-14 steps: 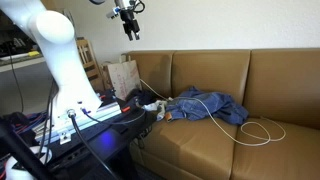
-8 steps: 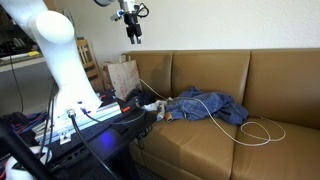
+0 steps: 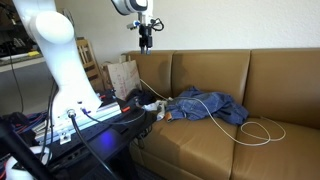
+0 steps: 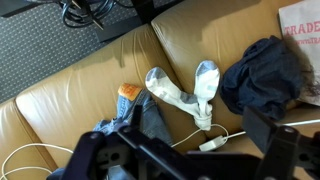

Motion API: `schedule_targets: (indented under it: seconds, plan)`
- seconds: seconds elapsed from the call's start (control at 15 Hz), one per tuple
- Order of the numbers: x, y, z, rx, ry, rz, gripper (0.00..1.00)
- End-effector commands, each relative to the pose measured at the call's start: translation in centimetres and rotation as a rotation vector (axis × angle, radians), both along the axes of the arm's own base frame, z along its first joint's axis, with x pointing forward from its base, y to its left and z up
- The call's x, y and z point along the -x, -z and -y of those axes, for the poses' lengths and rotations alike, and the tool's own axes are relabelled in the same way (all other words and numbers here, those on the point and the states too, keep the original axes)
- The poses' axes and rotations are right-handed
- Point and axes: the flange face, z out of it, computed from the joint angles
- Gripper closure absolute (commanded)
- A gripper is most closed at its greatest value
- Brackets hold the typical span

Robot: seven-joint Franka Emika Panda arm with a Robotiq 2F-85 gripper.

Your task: Place the white socks on the backrest of the sofa

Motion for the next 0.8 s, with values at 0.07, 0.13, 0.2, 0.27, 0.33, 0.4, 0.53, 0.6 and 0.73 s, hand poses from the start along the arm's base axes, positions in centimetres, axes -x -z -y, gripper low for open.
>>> schedule_targets:
  seconds: [0.07, 0.13, 0.2, 0.27, 0.33, 0.4, 0.53, 0.6, 0.73]
  plan:
    - [-1.0, 0.3, 0.1, -0.028, 0.016, -0.005, 0.0]
    - [-1.3, 0.2, 0.4, -0.034, 0.02, -0.003, 0.0]
    - [-1.4, 0.0, 0.6, -0.037, 0.023, -0.003, 0.0]
    - [-1.5, -0.1, 0.6, -0.038, 0.025, -0.003, 0.0]
    - [-1.9, -3.5, 3.9, -0.008, 0.04, 0.005, 0.0]
    - [-2.8, -5.1, 6.2, -0.005, 0.039, -0.027, 0.0]
    - [-6.4, -3.6, 8.2, -0.05, 0.0, -0.1, 0.0]
    - [-7.6, -2.3, 8.5, -0.096, -0.027, -0.137, 0.0]
    - [-9.0, 0.7, 8.4, -0.163, -0.088, -0.175, 0.0]
